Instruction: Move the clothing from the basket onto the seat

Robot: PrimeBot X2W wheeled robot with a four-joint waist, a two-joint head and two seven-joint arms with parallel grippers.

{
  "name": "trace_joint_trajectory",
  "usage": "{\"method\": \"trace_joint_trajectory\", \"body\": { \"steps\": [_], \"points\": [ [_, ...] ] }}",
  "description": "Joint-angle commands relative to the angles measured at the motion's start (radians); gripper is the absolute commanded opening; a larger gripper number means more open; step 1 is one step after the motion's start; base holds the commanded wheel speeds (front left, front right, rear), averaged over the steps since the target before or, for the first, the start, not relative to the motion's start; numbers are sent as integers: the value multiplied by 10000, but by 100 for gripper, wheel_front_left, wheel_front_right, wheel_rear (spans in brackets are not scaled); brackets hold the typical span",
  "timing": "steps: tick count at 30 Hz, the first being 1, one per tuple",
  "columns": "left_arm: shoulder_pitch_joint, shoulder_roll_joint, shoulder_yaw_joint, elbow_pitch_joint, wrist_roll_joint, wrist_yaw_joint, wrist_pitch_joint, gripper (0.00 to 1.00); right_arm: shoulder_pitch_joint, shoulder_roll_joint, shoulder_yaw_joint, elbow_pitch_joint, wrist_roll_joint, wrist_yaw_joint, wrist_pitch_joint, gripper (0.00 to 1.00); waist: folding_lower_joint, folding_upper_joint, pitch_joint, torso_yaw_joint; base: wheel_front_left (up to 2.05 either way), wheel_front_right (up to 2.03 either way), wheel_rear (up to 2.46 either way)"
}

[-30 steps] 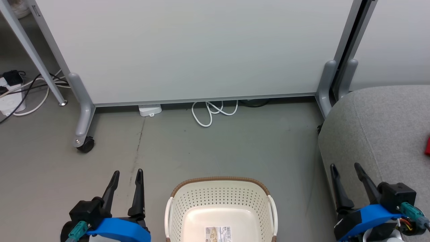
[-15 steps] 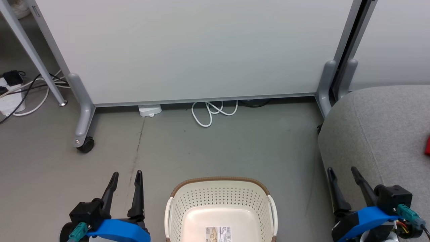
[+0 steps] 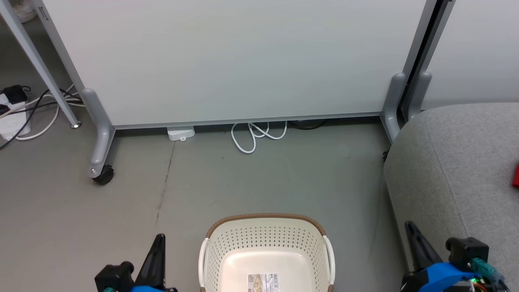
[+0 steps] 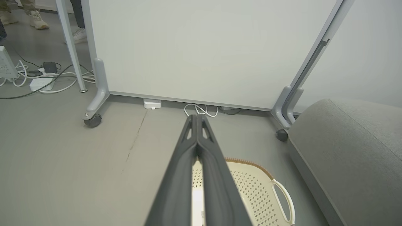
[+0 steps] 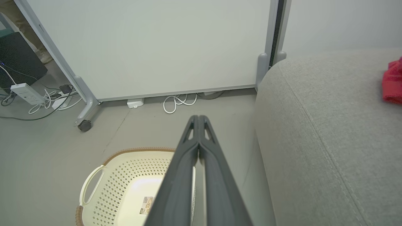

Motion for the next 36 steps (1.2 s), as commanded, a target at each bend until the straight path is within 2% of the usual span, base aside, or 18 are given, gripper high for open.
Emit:
{"method": "trace_joint_trajectory", "body": {
  "steps": [1, 8, 36],
  "points": [
    [25, -2, 1, 37, -31, 0, 11, 0, 12, 4, -6, 36, 33, 0, 9, 0, 0, 0, 0, -2, 0, 0, 0],
    [394, -45, -42, 573, -128, 0, 37, 0, 217, 45, 1, 612, 138, 0, 25, 0, 0, 0, -1, -14, 0, 0, 0],
    [-154, -107, 771, -234, -4565, -5, 1253, 0, -161, 18, -195, 77, 5088, 0, 809, 0, 0, 0, 15, -342, 0, 0, 0]
  ]
}}
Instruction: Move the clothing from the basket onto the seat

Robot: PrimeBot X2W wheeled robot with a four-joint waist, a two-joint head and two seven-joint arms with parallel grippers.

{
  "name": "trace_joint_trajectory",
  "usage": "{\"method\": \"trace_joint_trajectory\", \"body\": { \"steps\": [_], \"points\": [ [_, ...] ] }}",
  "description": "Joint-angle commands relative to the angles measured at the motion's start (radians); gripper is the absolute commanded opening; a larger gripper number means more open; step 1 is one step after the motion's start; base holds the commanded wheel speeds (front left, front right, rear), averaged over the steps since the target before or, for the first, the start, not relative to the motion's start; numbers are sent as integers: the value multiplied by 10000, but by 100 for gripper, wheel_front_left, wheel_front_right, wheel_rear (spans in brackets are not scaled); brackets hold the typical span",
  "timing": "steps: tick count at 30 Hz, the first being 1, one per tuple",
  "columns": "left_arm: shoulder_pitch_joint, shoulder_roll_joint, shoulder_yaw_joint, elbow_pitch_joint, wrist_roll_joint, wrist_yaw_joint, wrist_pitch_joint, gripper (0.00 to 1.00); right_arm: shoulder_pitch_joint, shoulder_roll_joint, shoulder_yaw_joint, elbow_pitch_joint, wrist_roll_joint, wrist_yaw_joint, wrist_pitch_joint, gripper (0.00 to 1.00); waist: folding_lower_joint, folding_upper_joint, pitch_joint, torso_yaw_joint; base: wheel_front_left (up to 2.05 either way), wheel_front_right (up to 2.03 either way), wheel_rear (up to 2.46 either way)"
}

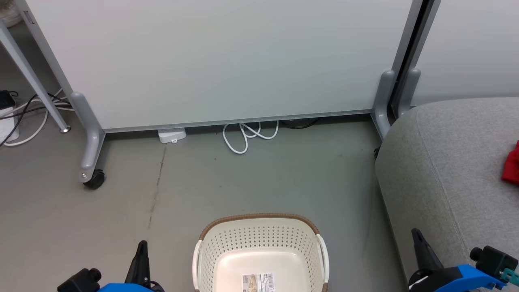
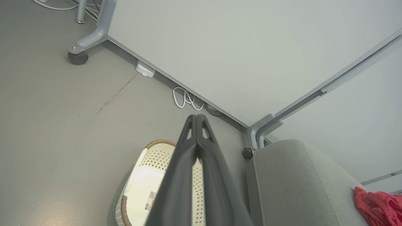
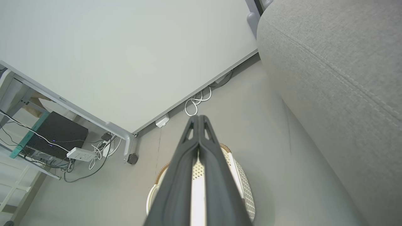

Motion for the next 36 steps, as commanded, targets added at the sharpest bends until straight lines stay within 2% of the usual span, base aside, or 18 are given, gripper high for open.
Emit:
{"method": "trace_joint_trajectory", "body": {
  "steps": [1, 15, 36],
  "points": [
    [-320, 22, 110, -183, -209, -5, 34, 0, -325, -49, -42, -196, 254, 0, 39, 0, 0, 0, 1, -7, 0, 0, 0],
    [-550, -15, 463, -520, -2054, -7, 560, 0, -475, -63, -124, -416, 2325, 1, 369, 0, 0, 0, 9, -182, 0, 0, 0],
    [-788, -66, 867, -889, -4114, -11, 1161, 0, -640, -79, -212, -654, 4646, 1, 735, 0, 0, 0, 21, -416, 0, 0, 0]
  ]
}}
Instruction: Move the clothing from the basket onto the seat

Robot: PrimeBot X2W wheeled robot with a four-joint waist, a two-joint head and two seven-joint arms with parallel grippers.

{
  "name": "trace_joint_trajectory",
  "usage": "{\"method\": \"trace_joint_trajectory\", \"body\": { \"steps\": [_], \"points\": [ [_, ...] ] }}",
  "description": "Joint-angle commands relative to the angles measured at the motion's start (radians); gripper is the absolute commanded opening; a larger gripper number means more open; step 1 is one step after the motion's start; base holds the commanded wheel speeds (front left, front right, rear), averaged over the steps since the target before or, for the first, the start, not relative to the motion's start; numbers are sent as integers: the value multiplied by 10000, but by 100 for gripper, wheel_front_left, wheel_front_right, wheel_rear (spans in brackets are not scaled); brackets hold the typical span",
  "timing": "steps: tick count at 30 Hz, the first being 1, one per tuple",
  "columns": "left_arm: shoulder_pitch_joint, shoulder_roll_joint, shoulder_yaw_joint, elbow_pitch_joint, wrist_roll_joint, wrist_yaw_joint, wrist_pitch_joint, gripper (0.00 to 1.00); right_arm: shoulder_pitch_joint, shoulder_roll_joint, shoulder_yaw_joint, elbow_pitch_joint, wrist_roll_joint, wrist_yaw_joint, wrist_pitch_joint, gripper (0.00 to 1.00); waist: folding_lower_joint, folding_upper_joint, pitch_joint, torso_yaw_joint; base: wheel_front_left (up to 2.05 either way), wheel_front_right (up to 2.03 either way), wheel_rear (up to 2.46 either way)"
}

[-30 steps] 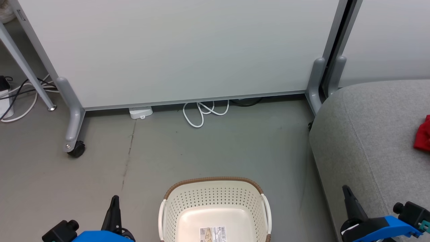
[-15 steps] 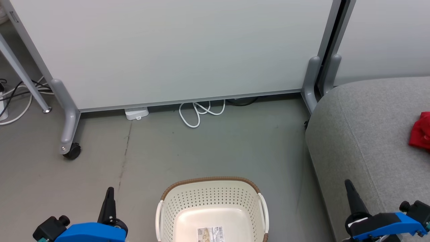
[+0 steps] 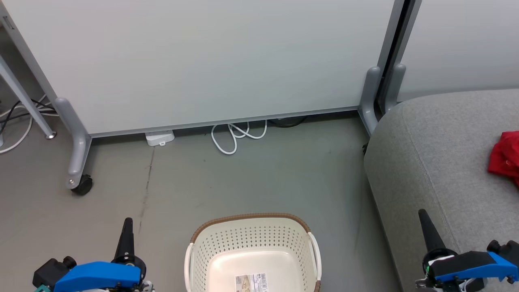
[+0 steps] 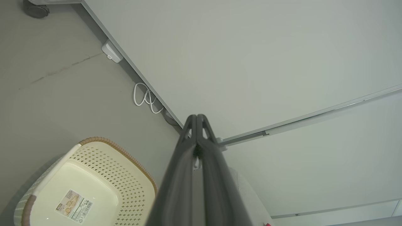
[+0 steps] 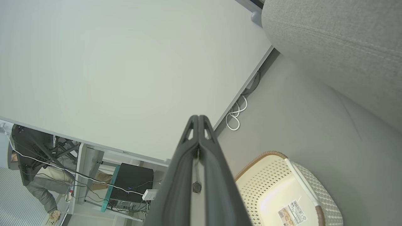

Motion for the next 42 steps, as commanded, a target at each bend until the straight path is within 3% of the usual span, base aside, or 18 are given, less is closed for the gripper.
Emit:
{"method": "trace_joint_trajectory", "body": {
  "steps": [1, 42],
  "points": [
    [-239, 15, 76, -142, -199, -11, 65, 0, -243, -69, -26, -142, 218, 3, 28, 0, 0, 0, 0, -11, 0, 0, 0],
    [-622, -81, 746, -720, -3442, -18, 1026, 0, -492, -89, -172, -517, 3910, 4, 628, 0, 0, 0, 24, -501, 0, 0, 0]
  ]
}}
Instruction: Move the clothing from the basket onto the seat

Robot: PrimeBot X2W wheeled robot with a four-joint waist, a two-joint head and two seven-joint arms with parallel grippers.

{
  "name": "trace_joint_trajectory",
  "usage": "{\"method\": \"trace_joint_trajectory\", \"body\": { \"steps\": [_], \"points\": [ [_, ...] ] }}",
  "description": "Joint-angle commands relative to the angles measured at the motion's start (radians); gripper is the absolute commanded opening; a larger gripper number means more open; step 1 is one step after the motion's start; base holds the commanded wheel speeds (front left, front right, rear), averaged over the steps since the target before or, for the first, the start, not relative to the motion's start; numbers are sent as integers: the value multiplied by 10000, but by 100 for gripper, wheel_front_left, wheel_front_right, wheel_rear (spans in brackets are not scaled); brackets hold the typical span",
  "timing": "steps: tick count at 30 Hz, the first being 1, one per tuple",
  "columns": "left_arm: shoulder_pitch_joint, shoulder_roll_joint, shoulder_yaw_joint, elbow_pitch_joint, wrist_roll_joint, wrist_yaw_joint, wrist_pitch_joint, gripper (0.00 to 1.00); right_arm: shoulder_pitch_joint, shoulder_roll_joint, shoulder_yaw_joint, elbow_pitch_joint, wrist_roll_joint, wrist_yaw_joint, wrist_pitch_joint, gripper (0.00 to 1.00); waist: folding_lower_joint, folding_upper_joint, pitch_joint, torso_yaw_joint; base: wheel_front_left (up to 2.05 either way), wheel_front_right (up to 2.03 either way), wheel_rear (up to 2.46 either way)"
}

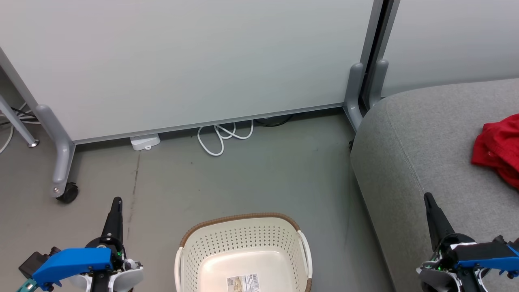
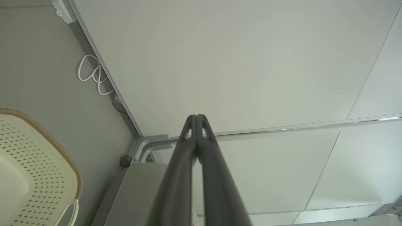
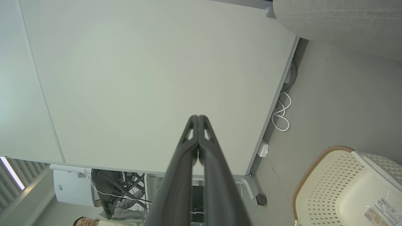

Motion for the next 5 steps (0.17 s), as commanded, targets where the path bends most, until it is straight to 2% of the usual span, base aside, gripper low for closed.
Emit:
{"method": "trace_joint_trajectory", "body": {
  "steps": [1, 5],
  "points": [
    [-176, 2, 80, -89, -163, -18, 59, 0, -175, -60, -36, -98, 214, 4, 62, 0, -1, 0, 1, -17, 0, 0, 0],
    [-209, -9, 138, -129, -425, -19, 130, 0, -181, -61, -47, -119, 506, 4, 109, 0, -1, 0, 3, -64, 0, 0, 0]
  ]
}}
